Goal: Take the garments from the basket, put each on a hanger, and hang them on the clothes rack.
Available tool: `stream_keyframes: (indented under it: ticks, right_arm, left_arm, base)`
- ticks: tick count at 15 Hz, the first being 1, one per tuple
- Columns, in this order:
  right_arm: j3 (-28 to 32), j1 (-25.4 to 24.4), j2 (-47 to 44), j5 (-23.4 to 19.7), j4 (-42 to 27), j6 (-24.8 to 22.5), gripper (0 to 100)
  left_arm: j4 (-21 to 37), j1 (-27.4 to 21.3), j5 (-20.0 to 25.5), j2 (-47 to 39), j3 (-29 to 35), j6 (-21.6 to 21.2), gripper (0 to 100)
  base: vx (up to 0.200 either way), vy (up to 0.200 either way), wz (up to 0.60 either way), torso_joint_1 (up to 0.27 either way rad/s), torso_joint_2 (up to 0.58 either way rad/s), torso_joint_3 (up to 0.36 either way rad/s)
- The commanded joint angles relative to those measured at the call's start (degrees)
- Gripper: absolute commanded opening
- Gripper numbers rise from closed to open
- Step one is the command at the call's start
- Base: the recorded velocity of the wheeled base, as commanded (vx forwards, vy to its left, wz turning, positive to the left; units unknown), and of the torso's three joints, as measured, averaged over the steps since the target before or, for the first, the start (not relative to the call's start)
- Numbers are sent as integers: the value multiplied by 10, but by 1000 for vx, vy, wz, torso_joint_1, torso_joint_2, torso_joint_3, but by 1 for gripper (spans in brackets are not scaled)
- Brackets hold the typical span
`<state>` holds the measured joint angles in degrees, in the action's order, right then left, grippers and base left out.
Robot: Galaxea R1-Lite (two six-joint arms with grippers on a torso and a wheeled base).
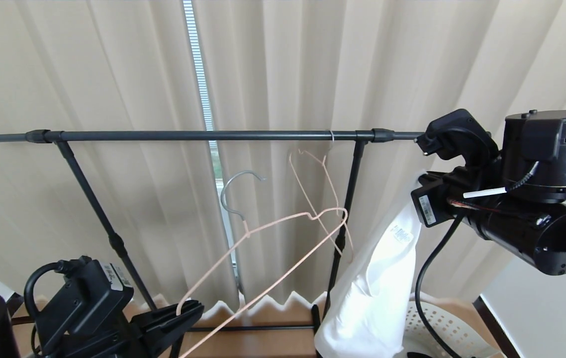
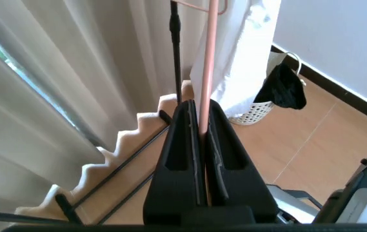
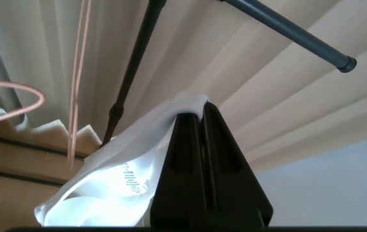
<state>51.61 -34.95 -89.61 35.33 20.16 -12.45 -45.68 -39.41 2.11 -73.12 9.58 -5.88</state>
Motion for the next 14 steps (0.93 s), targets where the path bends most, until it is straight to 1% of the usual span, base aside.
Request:
stream_keyframes:
  ticks: [1,5,9,11,13,14]
  right_arm:
    - [5,-1,-8,0,1,3,0]
    - [16,-7,-9,0,1,13,0]
    - [20,-12,-14,0,0,15,0]
    - [19,-13,-19,0,0,15,0]
    - [21,-21,-28,0,1,15,0]
    - [21,-21,-28,0,1,15,0]
  left_arm:
    - [0,-1,8,17,-4,1,0]
    - [0,-6,52,20,-9,0,0]
    - [0,-34,59,14,-4,1,0]
    - [-1,-41,59,-18,11,3,0]
    - [-7,-41,60,-69,41,1,0]
    - [-7,-41,60,-69,41,1,0]
  base:
    - [0,0,0,0,0,0]
    - [0,0,0,0,0,0]
    - [0,0,0,0,0,0]
    - [0,0,0,0,0,0]
    - [0,0,0,0,0,0]
    - [0,0,0,0,0,0]
